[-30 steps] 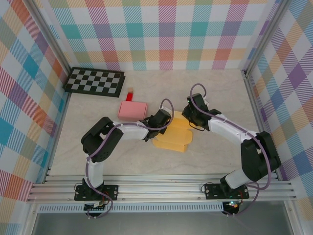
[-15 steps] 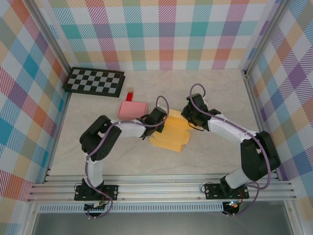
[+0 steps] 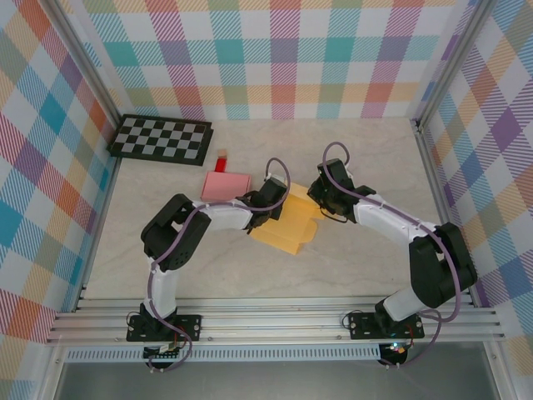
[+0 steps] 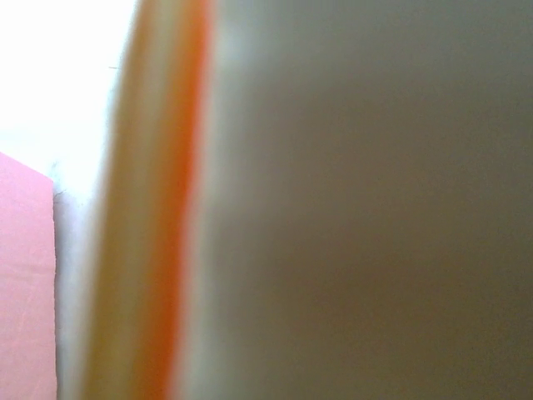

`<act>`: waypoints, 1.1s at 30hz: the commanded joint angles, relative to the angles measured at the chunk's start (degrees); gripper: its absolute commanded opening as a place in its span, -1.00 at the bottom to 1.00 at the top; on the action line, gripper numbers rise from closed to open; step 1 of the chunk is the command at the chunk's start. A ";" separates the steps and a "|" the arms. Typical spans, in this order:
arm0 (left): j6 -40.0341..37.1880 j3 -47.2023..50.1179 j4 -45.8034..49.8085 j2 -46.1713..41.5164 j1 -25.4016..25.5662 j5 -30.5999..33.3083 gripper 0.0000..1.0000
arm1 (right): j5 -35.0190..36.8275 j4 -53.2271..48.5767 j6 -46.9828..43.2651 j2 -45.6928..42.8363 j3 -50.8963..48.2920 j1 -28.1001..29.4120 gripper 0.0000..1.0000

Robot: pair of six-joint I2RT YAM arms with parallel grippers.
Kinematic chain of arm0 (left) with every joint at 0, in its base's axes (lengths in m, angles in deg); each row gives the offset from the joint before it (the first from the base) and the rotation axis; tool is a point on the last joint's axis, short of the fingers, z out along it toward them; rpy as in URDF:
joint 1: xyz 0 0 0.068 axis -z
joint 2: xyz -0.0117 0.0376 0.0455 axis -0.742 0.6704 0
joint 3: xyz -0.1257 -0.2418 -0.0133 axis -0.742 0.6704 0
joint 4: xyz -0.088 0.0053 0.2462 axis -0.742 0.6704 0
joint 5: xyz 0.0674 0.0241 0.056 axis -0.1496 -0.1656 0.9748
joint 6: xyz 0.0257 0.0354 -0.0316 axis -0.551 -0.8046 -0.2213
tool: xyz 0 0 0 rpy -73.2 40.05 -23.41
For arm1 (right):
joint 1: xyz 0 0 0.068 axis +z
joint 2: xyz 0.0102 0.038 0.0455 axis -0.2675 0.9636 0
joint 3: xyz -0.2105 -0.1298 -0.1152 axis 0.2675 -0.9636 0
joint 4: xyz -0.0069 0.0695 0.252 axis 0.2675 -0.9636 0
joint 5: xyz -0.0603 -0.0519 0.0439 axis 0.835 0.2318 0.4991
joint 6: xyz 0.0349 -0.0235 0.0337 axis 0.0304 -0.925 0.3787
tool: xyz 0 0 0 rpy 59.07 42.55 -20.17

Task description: Fold the paper box

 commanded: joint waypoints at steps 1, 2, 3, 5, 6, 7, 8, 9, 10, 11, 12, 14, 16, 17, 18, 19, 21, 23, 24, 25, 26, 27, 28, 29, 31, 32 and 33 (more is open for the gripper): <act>-0.38 2.38 0.93 -0.92 -1.36 2.49 -0.67 | 1.30 -5.46 -0.30 1.92 -1.00 -0.13 -0.65; -0.85 2.89 0.48 -1.35 -1.38 1.13 -0.55 | 1.45 -5.61 -0.44 2.00 -0.86 -0.13 -0.65; -1.42 3.46 -0.12 -1.79 -1.45 -0.27 -0.41 | 1.57 -5.85 -0.79 2.01 -0.63 -0.13 -0.65; -2.27 4.29 -1.00 -2.58 -1.54 -2.36 -0.21 | 1.98 -6.52 -1.32 2.10 -0.26 -0.13 -0.65; -2.71 4.81 -1.53 -2.97 -1.60 -3.24 -0.16 | 2.18 -6.85 -1.73 2.02 -0.05 -0.13 -0.65; -2.87 5.11 -1.78 -3.37 -1.73 -3.85 -0.14 | 2.35 -7.11 -1.94 2.01 0.06 -0.13 -0.65; -3.01 5.44 -1.96 -3.89 -1.81 -4.33 -0.11 | 2.53 -7.43 -2.20 2.01 0.15 -0.15 -0.65; -3.08 5.79 -2.35 -4.46 -1.96 -4.76 -0.08 | 2.66 -7.66 -2.39 2.10 0.24 -0.13 -0.65; -3.18 6.14 -2.79 -5.18 -2.11 -5.16 -0.06 | 2.66 -7.69 -2.55 2.12 0.33 -0.14 -0.65; -3.28 6.67 -3.34 -6.04 -2.29 -5.77 -0.03 | 2.58 -7.78 -2.66 2.25 0.33 -0.13 -0.65; -3.35 7.12 -3.94 -6.96 -2.50 -6.62 0.02 | 2.54 -7.92 -2.78 2.34 0.42 -0.14 -0.65; -4.07 8.13 -5.35 -8.66 -2.93 -8.26 0.06 | 2.53 -8.09 -2.93 2.44 0.41 -0.13 -0.65; -5.65 9.67 -7.43 -10.46 -3.49 -10.65 0.08 | 2.58 -8.22 -3.02 2.51 0.55 -0.19 -0.65; -6.24 10.43 -8.26 -11.23 -3.79 -11.57 0.09 | 2.50 -8.34 -3.02 2.62 0.67 -0.19 -0.65; -6.80 11.69 -9.39 -12.29 -4.21 -12.77 0.10 | 2.48 -8.40 -3.06 2.71 0.88 -0.18 -0.65; -7.24 13.16 -10.55 -13.37 -4.80 -14.32 0.11 | 2.40 -8.57 -3.13 2.84 1.18 -0.15 -0.65; -7.65 15.75 -12.44 -15.53 -5.93 -17.01 0.13 | 2.41 -9.02 -3.26 3.04 1.70 -0.21 -0.65; -8.30 18.12 -13.75 -17.43 -6.89 -18.89 0.14 | 2.42 -9.19 -3.57 3.23 2.23 -0.21 -0.65; -8.53 19.16 -14.23 -18.30 -7.37 -19.54 0.15 | 2.40 -9.28 -3.63 3.32 2.50 -0.21 -0.65; -8.59 19.98 -14.56 -19.03 -7.88 -19.85 0.16 | 2.36 -9.38 -3.73 3.39 2.69 -0.21 -0.65; -8.63 20.51 -14.96 -19.37 -8.31 -20.39 0.16 | 2.40 -9.40 -3.83 3.48 2.86 -0.21 -0.66; -8.80 20.70 -15.10 -19.52 -8.69 -21.10 0.17 | 2.32 -9.46 -3.89 3.55 3.03 -0.21 -0.66; -9.02 20.55 -15.02 -19.30 -8.88 -21.51 0.17 | 2.20 -9.50 -3.91 3.67 3.14 -0.21 -0.66; -9.33 20.06 -14.72 -18.80 -8.93 -21.89 0.17 | 2.06 -9.50 -3.94 3.74 3.23 -0.22 -0.66; -9.43 18.12 -14.19 -17.04 -8.89 -24.07 0.17 | 1.72 -9.39 -3.89 3.83 3.23 -0.21 -0.66; -9.28 17.27 -14.05 -16.23 -8.85 -25.25 0.17 | 1.70 -9.53 -3.81 3.94 3.15 -0.21 -0.66; -8.94 16.18 -14.05 -15.21 -8.76 -26.41 0.17 | 1.62 -9.29 -3.72 3.94 3.06 -0.21 -0.66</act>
